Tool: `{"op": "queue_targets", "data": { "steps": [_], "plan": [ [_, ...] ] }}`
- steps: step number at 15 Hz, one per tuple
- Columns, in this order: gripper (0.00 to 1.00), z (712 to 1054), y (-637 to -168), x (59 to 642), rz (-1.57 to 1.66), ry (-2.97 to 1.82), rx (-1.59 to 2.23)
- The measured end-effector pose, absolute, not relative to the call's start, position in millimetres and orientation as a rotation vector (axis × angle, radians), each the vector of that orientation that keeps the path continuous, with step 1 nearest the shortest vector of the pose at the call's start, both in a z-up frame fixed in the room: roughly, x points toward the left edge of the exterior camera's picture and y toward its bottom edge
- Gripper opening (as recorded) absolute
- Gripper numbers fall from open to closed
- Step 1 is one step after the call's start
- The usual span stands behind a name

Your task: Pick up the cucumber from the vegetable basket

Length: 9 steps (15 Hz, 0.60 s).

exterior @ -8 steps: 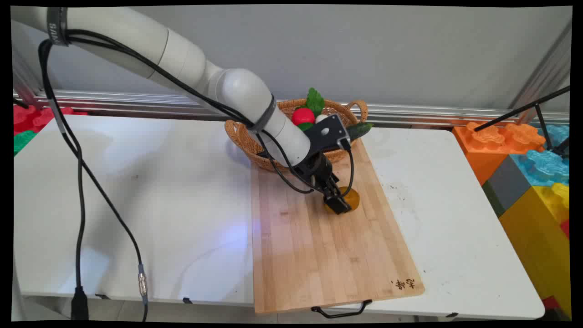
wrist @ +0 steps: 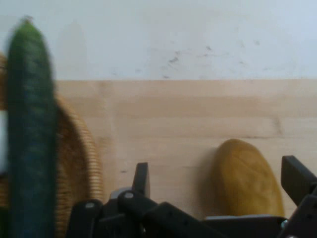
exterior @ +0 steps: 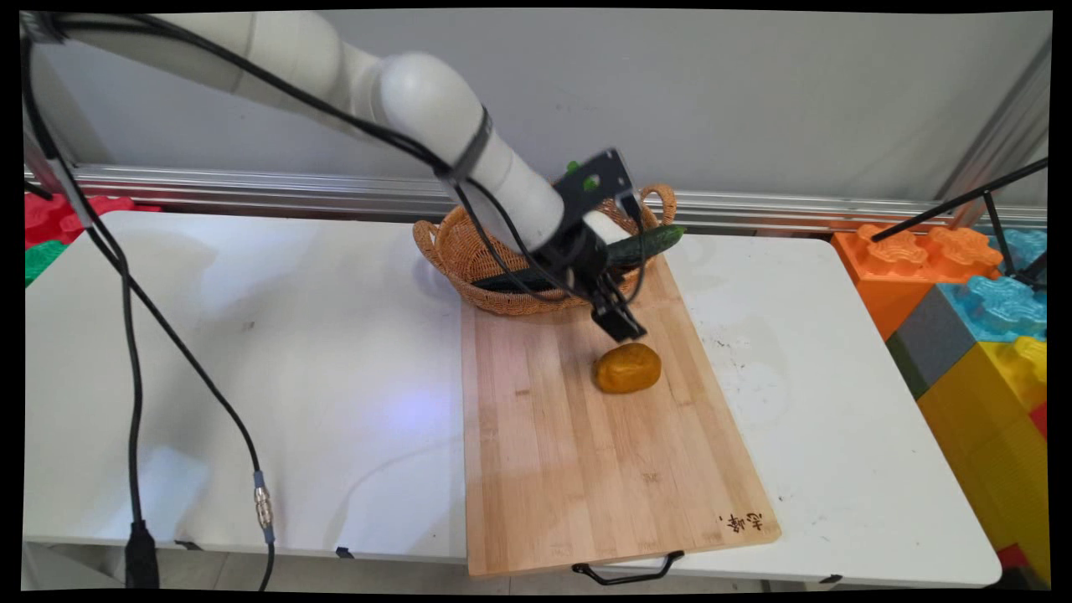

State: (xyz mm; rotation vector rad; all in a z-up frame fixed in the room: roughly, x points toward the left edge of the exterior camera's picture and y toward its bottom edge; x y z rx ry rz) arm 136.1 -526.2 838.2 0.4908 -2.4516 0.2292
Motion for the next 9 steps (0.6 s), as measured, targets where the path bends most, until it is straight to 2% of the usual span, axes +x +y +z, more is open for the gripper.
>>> {"op": "queue_targets", "data": {
  "steps": [3, 9],
  "plan": [
    [1.00, 859, -543, 156, 0.306, -2.466, 0.435],
    [1.00, 877, -578, 183, 0.419, -2.490, 0.355]
  ]
}}
